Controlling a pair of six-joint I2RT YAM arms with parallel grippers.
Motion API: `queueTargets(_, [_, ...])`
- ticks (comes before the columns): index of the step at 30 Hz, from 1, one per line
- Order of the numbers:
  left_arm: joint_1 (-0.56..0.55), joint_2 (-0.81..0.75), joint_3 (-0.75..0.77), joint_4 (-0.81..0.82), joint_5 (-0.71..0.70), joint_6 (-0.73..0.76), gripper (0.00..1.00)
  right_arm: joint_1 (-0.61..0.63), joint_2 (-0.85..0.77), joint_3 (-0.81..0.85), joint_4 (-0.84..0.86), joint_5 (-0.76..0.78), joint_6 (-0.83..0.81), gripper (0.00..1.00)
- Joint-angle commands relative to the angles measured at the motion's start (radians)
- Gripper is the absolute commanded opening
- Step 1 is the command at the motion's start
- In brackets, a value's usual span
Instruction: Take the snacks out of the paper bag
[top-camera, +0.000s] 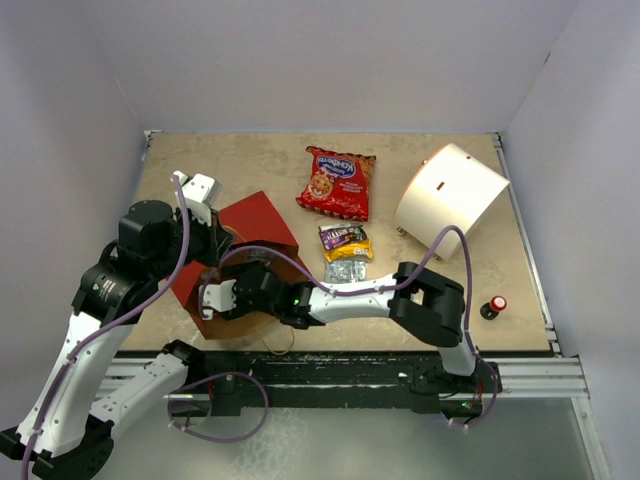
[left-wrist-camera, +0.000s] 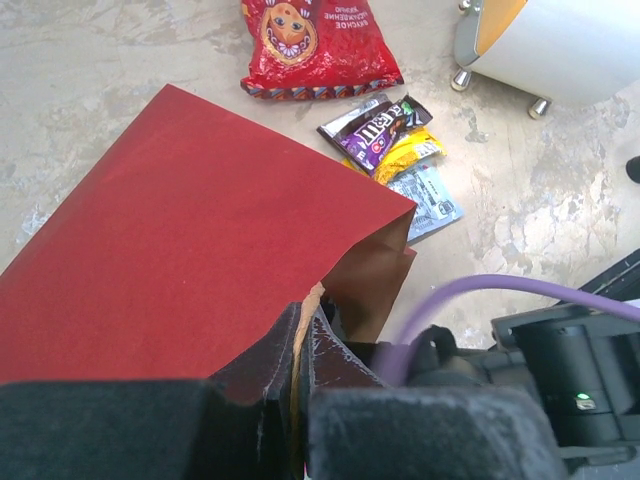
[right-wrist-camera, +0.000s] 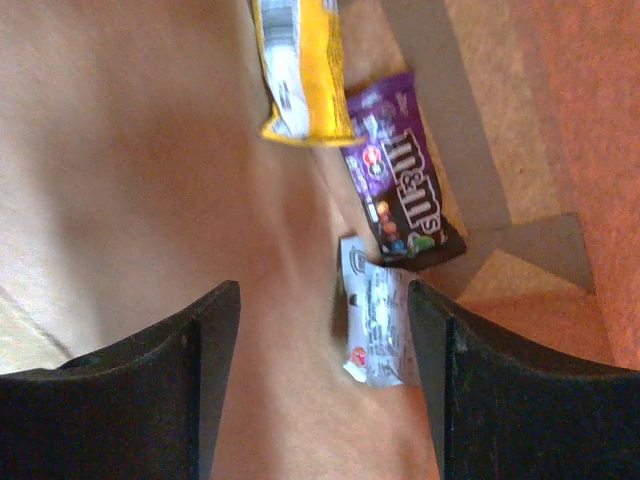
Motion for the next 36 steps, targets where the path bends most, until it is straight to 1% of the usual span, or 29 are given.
queueTargets(1, [-0.002,-0.009,0.051,0.024,-0.002,0.004,0.02,-0.021,0.027,0.063,-0.036,0.082,-0.084,0.70])
queueTargets(10, [-0.002,0.004,0.063,0.025,0.027,0.015,0.02,-0.061,0.142,0.141,-0.069,0.181,-0.185,0.70])
queueTargets(18, [-0.002,0.003,0.058,0.025,0.023,0.018,0.02,-0.125,0.248,0.255,-0.111,0.268,-0.228,0.67])
queueTargets(21, [-0.002,0.012,0.067,0.024,0.021,0.011,0.02,-0.145,0.272,0.289,-0.117,0.256,-0.237,0.60])
queueTargets(24, [-0.002,0.024,0.082,0.021,0.024,0.011,0.02,-0.154,0.292,0.322,-0.120,0.255,-0.239,0.44])
queueTargets(28, [-0.002,0.033,0.095,0.022,0.015,0.011,0.02,-0.156,0.293,0.346,-0.132,0.224,-0.222,0.32])
queueTargets(31, [-0.002,0.037,0.102,0.022,-0.001,0.015,0.02,-0.156,0.285,0.359,-0.142,0.231,-0.211,0.22])
queueTargets(36, [-0.002,0.030,0.099,0.023,-0.028,0.010,0.01,-0.152,0.256,0.358,-0.172,0.185,-0.172,0.06])
